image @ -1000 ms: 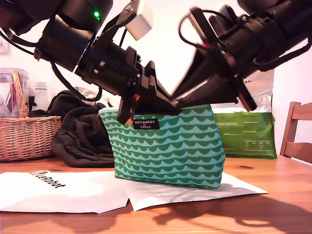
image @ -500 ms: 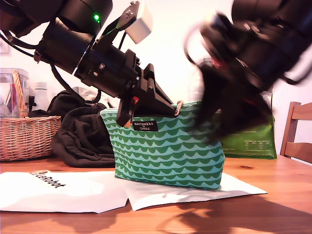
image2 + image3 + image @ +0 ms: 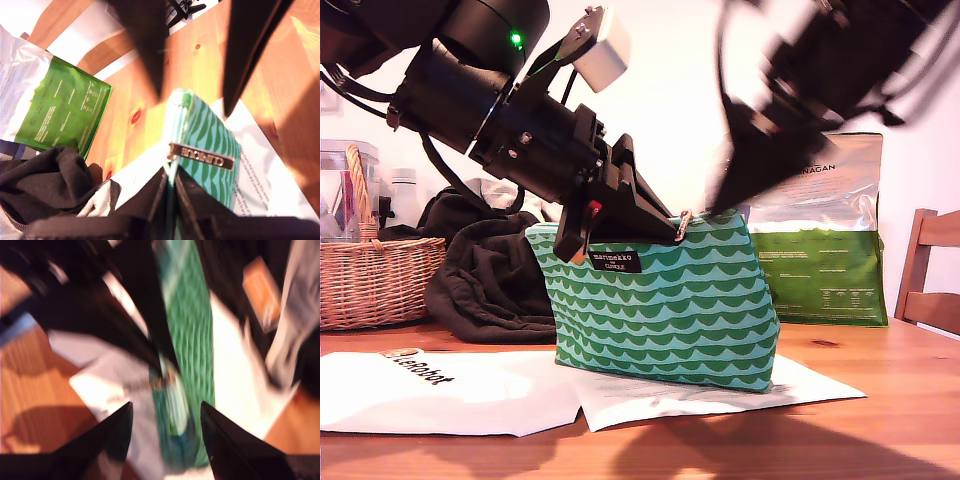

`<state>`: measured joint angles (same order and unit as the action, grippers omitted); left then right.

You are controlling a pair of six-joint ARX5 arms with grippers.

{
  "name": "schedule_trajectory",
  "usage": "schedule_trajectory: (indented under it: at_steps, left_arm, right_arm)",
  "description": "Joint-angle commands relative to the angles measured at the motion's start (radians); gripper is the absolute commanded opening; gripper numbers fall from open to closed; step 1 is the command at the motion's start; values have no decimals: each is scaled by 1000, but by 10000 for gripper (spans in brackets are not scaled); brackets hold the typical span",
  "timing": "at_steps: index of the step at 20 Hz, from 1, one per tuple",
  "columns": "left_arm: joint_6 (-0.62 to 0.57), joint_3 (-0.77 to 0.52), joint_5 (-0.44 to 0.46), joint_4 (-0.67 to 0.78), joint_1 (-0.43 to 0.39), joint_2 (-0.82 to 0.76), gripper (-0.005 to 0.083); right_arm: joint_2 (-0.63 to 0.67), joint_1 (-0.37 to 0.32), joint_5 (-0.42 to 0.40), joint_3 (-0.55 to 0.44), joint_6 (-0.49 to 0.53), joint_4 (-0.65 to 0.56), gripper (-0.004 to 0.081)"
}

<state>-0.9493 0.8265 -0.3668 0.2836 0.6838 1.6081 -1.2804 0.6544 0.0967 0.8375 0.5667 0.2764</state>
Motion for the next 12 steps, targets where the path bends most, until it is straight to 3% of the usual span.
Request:
schedule_trajectory:
  at_steps: [1,4,6,8,10,12]
  left_arm:
    - [-1,-6,-3,1,-6,22,-20]
    - [-1,-6,-3,2,-7,22,-20]
    - [-1,-6,-3,2,-7,22,-20]
    - [-1,-6,-3,3,-7,22,-20]
    - [-1,-6,-3,4,-8,22,-20]
    - [-1,-6,-1,14,-8,22,-20]
  right_arm:
    - [-26,0,-2,3,43,-6,388]
    - [-60,0,-4,3,89,-42,373]
    - [-70,-2,-2,3,115,-63,316]
    - [-80,-3,-3,3,125,-70,221]
    - [-89,-3,-1,3,158,-68,27]
    - [-94,-3,3,3,167,-67,-10]
